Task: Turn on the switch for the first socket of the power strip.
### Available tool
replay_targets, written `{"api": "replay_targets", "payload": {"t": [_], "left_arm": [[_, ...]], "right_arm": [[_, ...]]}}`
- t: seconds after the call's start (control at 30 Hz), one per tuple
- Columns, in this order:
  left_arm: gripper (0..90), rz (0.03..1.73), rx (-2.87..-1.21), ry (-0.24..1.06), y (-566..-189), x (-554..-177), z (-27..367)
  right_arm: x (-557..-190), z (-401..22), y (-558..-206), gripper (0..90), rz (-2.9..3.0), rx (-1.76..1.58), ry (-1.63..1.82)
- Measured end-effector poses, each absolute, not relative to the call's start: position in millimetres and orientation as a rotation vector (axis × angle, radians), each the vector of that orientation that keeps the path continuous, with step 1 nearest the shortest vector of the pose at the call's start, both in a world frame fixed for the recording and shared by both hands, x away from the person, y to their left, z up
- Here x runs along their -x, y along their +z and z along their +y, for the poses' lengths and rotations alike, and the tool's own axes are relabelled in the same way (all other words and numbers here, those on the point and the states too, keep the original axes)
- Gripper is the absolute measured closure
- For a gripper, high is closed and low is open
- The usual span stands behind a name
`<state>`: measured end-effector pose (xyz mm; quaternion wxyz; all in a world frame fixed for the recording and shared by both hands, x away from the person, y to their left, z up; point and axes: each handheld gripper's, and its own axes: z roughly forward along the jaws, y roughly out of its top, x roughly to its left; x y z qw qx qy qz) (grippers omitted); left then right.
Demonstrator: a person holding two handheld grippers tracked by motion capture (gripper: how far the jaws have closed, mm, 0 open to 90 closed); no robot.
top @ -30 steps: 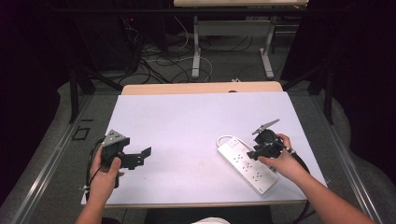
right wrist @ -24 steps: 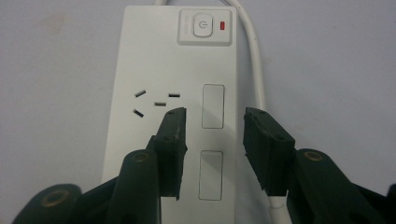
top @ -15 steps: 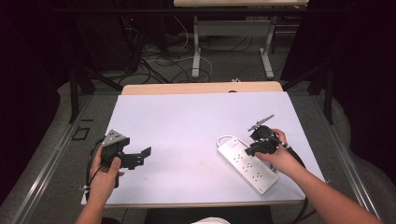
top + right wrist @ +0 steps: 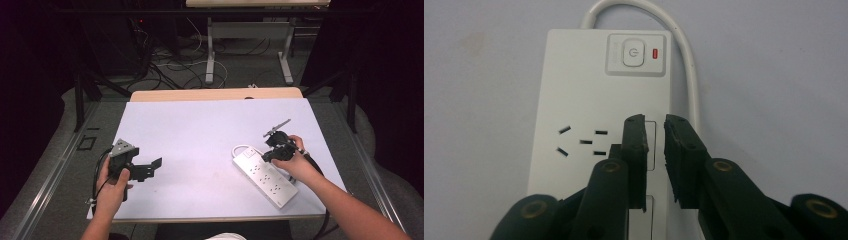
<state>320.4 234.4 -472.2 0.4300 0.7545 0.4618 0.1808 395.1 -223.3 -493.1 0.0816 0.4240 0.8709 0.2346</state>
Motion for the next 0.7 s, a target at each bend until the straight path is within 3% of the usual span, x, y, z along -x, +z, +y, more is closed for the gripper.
{"api": "replay_targets", "payload": {"t": [0.7], "left_arm": [[6.3, 1.157, -1.876, 0.452, -472.2, -320.3, 234.8]], "right_arm": [[-406.3, -206.9, -504.1, 90.0, 2.644, -1.280, 0.651]]}}
